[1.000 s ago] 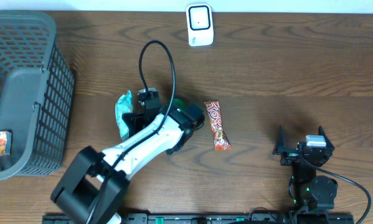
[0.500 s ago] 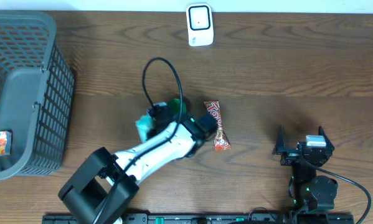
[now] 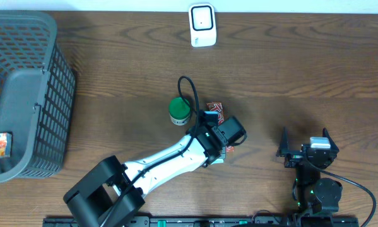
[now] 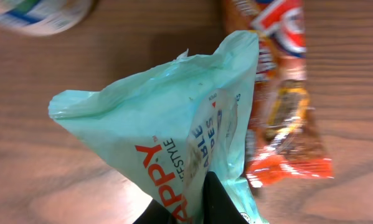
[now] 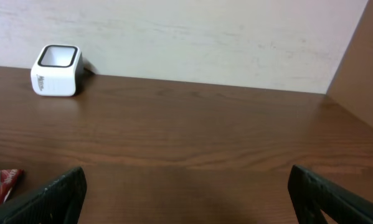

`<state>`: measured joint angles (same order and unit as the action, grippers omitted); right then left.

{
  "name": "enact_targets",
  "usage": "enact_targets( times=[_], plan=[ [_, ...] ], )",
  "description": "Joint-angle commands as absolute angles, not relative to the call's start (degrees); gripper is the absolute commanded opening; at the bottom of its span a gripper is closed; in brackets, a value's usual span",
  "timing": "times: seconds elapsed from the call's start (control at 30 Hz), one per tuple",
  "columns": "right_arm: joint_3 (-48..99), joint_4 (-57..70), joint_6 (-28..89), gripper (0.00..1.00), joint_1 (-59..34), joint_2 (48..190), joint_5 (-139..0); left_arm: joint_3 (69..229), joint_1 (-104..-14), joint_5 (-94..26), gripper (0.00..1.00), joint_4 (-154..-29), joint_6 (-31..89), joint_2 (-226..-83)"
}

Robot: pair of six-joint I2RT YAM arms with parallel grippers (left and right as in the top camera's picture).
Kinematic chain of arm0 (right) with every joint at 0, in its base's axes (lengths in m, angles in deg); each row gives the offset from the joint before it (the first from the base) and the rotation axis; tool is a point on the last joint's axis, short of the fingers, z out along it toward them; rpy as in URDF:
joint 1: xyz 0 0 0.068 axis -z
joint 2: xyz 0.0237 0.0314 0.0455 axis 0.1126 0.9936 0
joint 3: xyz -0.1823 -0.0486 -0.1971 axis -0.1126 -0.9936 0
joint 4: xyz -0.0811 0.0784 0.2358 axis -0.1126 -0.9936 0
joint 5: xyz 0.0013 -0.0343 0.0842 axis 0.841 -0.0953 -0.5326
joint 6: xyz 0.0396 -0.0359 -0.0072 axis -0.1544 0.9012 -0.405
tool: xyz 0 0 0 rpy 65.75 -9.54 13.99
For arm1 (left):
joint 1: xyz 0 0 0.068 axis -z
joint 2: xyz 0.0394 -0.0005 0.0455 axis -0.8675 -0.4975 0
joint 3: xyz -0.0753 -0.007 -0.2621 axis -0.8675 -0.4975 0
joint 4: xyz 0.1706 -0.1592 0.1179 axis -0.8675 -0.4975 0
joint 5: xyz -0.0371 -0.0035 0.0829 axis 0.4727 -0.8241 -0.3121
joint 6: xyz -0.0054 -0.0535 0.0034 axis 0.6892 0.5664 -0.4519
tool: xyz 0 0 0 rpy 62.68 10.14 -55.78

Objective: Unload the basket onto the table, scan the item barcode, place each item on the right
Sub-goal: 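Carry the wipes pack to the table beside the snack bar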

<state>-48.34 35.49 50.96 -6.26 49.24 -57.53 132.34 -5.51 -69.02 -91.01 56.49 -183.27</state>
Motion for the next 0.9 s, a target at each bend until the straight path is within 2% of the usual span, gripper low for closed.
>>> enact_targets(
  times=[0.0, 0.3, 0.33, 0.37, 0.4, 0.43, 0.47, 0.53, 0.67, 0.8, 0.87],
  plan=[
    [-48.4, 35.27, 51.48, 0.99, -6.89, 48.7, -57.03, 133.32, -7.48, -67.62, 0.07, -90.13, 51.18, -183.27],
    [-48.4, 35.29, 51.51, 0.99, -6.89, 48.7, -57.03, 133.34, -14.63, -71.69, 0.08, -87.66, 46.79, -183.27],
    [-48.4, 35.29, 51.48, 0.99, -6.89, 48.7, -57.03, 133.34, -15.5, -71.71, 0.21, -87.29, 46.79, -183.27],
    [-48.4, 35.29, 51.48, 0.99, -6.89, 48.7, -57.03, 133.32, -16.51, -71.69, 0.43, -86.92, 46.81, -183.27],
    [-48.4, 35.29, 51.51, 0.99, -6.89, 48.7, -57.03, 133.32, -17.31, -71.69, 0.57, -86.7, 46.81, -183.27],
    [-48.4, 35.29, 51.48, 0.99, -6.89, 48.7, -57.03, 133.32, -18.01, -71.69, 0.69, -86.59, 46.81, -183.27],
    [-48.4, 35.29, 51.48, 0.99, -6.89, 48.7, -57.03, 133.32, -18.71, -71.64, 0.75, -86.53, 46.81, -183.27],
    [-48.4, 35.29, 51.51, 0.99, -6.89, 48.7, -57.03, 133.34, -19.52, -71.62, 0.85, -86.53, 46.81, -183.25],
    [-48.4, 35.29, 51.48, 0.99, -6.89, 48.7, -57.05, 134.04, -19.63, -69.94, 0.88, -86.81, 46.72, -181.41],
    [-48.4, 35.29, 51.48, 0.99, -6.89, 48.7, -57.05, 136.12, -19.59, -61.66, 0.89, -86.99, 41.96, -175.34],
    [-48.4, 35.29, 51.51, 0.99, -6.89, 48.7, -57.03, 136.97, -19.61, -58.81, 0.98, -87.29, 40.82, -171.05]
  ],
)
